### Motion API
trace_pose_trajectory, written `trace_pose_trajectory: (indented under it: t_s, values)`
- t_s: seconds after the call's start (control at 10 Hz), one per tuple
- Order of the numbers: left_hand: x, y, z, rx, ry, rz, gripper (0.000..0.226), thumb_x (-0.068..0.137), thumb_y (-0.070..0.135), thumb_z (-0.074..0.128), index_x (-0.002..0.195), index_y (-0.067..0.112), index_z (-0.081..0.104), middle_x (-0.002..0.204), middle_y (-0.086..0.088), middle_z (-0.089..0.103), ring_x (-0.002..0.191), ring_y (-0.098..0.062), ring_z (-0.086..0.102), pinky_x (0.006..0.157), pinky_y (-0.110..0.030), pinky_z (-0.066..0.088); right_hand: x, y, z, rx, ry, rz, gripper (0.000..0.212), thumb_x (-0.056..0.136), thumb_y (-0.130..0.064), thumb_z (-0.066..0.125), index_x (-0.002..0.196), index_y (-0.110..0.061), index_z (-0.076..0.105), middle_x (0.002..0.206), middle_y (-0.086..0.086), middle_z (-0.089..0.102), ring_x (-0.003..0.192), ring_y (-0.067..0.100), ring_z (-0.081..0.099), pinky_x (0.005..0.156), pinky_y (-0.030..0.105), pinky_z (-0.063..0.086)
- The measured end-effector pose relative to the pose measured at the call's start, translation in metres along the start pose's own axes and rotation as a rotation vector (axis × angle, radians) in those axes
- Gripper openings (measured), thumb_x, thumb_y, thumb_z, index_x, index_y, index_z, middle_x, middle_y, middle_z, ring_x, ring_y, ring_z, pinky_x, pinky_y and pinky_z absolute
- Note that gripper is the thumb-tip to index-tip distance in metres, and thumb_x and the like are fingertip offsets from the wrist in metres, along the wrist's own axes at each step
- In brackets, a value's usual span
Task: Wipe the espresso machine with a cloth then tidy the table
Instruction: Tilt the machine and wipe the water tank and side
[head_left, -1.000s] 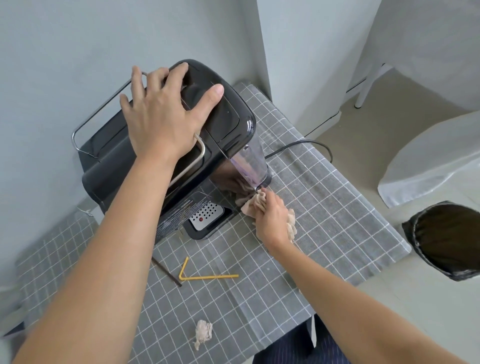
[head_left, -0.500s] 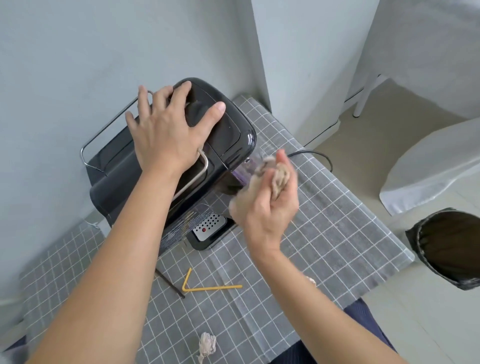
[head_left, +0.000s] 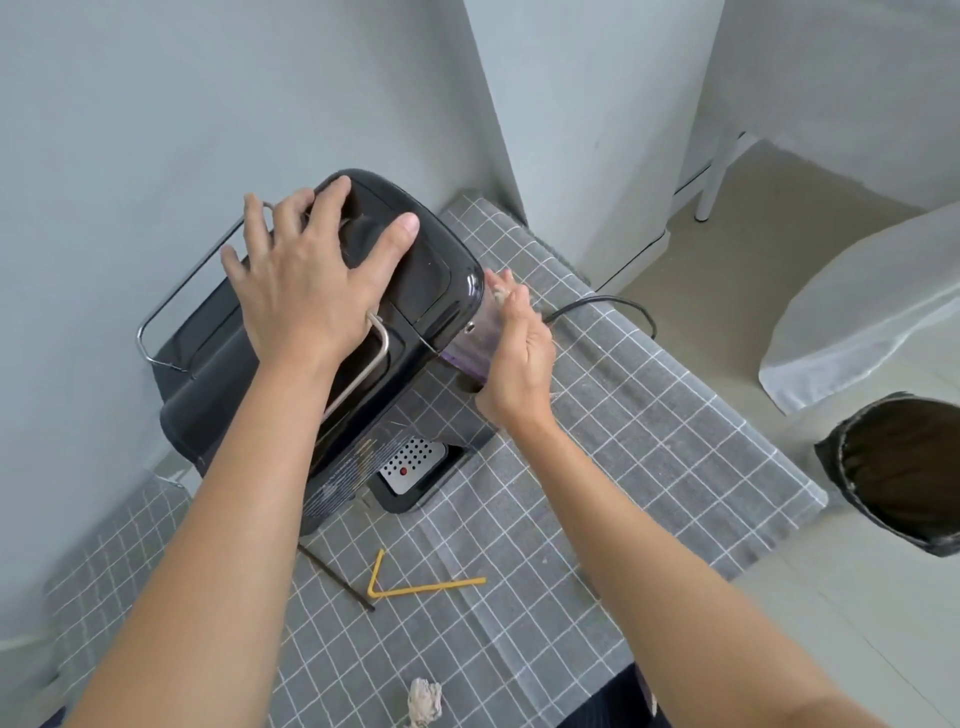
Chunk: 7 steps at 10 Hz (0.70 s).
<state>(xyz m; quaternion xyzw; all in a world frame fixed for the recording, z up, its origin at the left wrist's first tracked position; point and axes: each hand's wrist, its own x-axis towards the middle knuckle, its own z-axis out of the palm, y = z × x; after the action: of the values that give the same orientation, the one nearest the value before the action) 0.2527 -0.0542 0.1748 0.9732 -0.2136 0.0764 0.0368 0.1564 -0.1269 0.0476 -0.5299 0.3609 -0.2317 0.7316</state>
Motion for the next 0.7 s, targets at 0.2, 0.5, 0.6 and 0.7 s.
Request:
trace_pose_trajectory:
  t_s: [0.2,0.5,0.6,0.7]
  values:
    - [0.0,0.002,-0.001,-0.004,-0.007,0.009,0.081,0.078,0.084,0.023,0.141,0.035,0.037,0.149,0.0,0.039,0.147,-0.032,0.014,0.111,-0.061,0.015,0.018,0.06,-0.01,0.085,0.038,0.252,0.048,0.081,-0.07,0.038,0.103,-0.046,0.072,0.123,-0.021,0.065,0.121,0.007,0.056,0.108,0.048,0.042]
    - [0.001,0.001,0.0,-0.008,-0.013,-0.003,0.082,0.077,0.085,0.024,0.142,0.036,0.037,0.15,0.002,0.038,0.147,-0.031,0.013,0.112,-0.061,0.014,-0.032,-0.05,0.019,0.084,0.109,-0.361,0.041,0.104,-0.016,0.03,0.139,-0.015,0.051,0.143,-0.008,0.051,0.141,0.007,0.037,0.119,0.047,0.023]
    - [0.003,0.0,0.001,-0.007,-0.025,-0.018,0.083,0.075,0.086,0.026,0.141,0.037,0.036,0.15,0.003,0.038,0.147,-0.031,0.012,0.112,-0.061,0.013,-0.016,-0.023,0.016,0.094,0.099,-0.34,0.04,0.104,-0.019,0.031,0.131,-0.021,0.06,0.141,0.002,0.057,0.137,0.009,0.043,0.115,0.051,0.029]
    - [0.004,0.0,0.001,-0.004,-0.027,-0.023,0.084,0.075,0.086,0.026,0.141,0.037,0.037,0.15,0.003,0.038,0.147,-0.031,0.012,0.112,-0.062,0.014,-0.002,0.005,0.013,0.153,0.079,-0.227,0.038,0.102,-0.039,0.03,0.112,-0.051,0.064,0.135,0.0,0.062,0.133,0.012,0.049,0.114,0.051,0.032]
